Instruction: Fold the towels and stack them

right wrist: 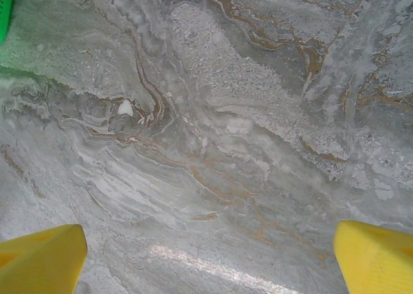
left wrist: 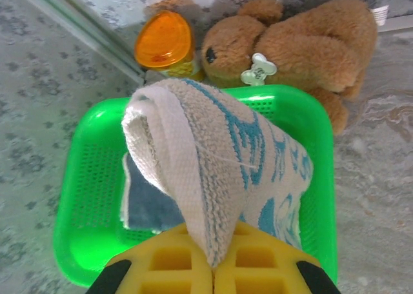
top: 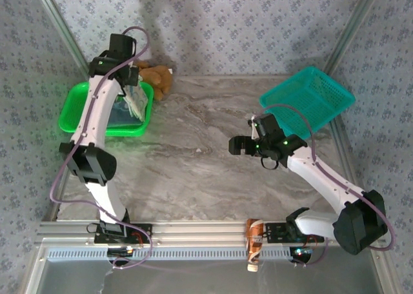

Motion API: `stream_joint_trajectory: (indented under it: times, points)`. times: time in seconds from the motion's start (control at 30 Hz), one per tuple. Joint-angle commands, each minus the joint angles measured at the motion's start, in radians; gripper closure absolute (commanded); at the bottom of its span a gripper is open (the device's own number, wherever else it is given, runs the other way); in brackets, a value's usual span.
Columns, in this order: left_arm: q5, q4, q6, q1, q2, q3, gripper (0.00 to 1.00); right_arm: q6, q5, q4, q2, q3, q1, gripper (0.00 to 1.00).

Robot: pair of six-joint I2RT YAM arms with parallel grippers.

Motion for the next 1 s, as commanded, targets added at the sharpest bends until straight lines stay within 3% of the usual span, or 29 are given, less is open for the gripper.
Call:
stream_joint_trajectory:
  times: [0.0,0.27,0.6,0.97]
  points:
    - [0.081,-0.019,-0.038,0.001,0.019,0.068,1.00,-0.006,0.010,-0.021,-0.005,0.003,-0.009,0.00]
    - [0.143,-0.033,-0.077,-0.015,0.066,0.086,1.00,-0.002,0.001,-0.002,0.001,-0.012,-0.027,0.00]
    - [0.124,-0.038,-0.054,0.021,0.099,0.087,1.00,-0.003,-0.011,0.008,0.009,-0.020,-0.038,0.00]
    - [0.147,-0.006,-0.063,0.150,0.102,0.028,1.00,-0.002,-0.020,0.015,0.035,-0.003,-0.041,0.00]
